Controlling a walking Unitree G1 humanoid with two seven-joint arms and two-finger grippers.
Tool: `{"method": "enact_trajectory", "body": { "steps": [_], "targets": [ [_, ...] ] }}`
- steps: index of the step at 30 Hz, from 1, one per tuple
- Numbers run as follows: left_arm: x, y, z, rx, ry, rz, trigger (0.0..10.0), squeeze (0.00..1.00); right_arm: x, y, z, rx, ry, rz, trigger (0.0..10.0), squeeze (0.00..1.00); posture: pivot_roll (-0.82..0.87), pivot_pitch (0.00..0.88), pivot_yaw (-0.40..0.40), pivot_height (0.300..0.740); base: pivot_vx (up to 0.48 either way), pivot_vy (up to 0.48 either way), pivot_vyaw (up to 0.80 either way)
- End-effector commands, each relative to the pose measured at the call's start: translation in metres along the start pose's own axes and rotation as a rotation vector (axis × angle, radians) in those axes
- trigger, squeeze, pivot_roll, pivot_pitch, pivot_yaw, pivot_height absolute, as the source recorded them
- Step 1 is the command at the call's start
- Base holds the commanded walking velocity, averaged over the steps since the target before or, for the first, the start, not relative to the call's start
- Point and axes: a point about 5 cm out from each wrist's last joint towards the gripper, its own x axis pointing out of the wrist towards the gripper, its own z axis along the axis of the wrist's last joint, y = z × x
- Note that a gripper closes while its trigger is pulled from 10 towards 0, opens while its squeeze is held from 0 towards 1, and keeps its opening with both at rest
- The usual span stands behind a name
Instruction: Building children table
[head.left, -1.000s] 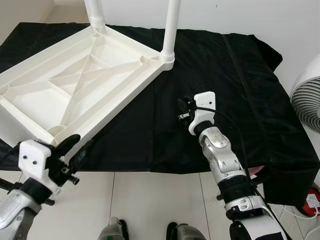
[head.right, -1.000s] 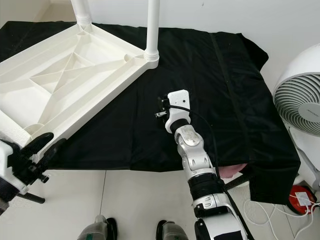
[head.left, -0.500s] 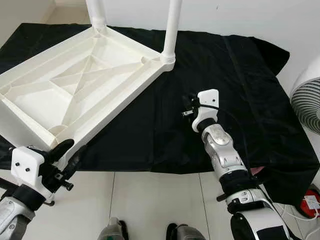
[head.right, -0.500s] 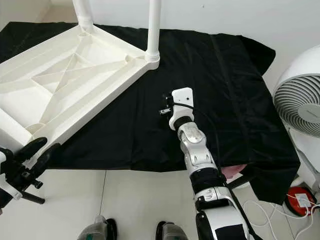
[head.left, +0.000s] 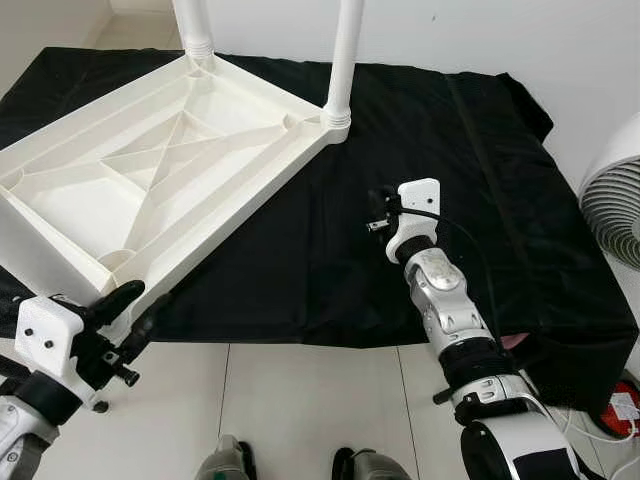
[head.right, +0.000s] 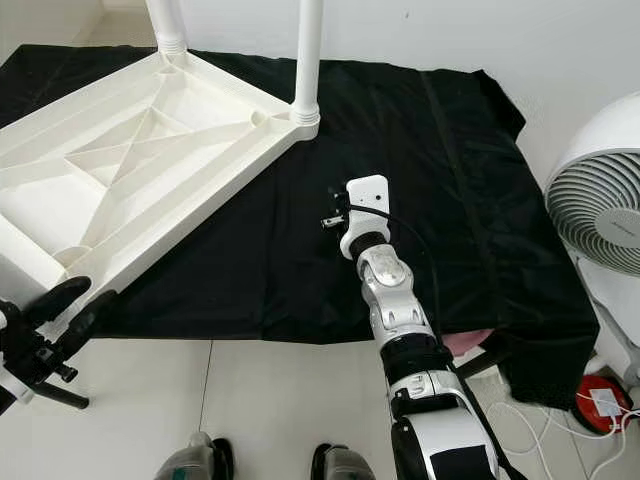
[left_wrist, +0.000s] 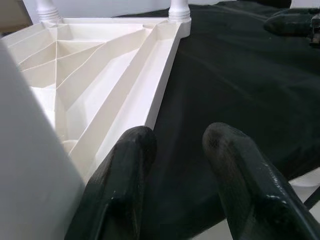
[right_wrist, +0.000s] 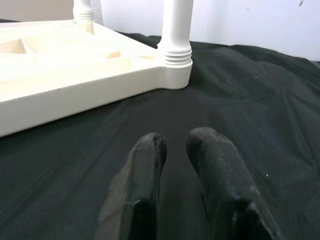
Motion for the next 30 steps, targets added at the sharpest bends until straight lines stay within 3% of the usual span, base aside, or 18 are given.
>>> {"method": "enact_trajectory", "body": {
  "steps": [1,8,11,17,25,30],
  "targets": [
    [-0.009,0.003,-0.004,0.021,0.035,-0.053,10.0,0.00,0.002,-0.005,0.001,-0.013,-0.006,-0.004,10.0,0.00,0.10,0.133,-0.033,0.740,0.000,0.000,0.00],
    [-0.023,0.013,-0.004,0.050,0.096,-0.044,10.0,0.00,0.003,-0.005,0.001,-0.014,-0.009,-0.004,10.0,0.00,0.11,0.130,-0.035,0.740,0.000,0.000,0.00],
    [-0.042,0.035,-0.002,0.073,0.152,0.003,10.0,0.00,0.005,-0.004,0.002,-0.014,-0.011,-0.001,10.0,0.00,0.12,0.131,-0.034,0.740,0.000,0.000,0.00],
    [-0.062,0.055,0.001,0.128,0.208,0.075,10.0,0.00,0.004,-0.004,0.000,-0.008,-0.008,-0.004,10.0,0.00,0.12,0.140,-0.029,0.740,0.000,0.000,0.00],
    [-0.070,0.065,0.002,0.164,0.246,0.103,10.0,0.00,0.004,-0.004,-0.001,-0.008,-0.010,-0.007,10.0,0.00,0.12,0.132,-0.027,0.740,0.000,0.000,0.00],
    [-0.070,0.085,-0.001,0.239,0.283,0.199,10.0,0.00,0.003,-0.004,-0.002,-0.006,-0.013,-0.011,10.0,0.00,0.12,0.135,-0.026,0.740,0.000,0.000,0.00]
  ]
}}
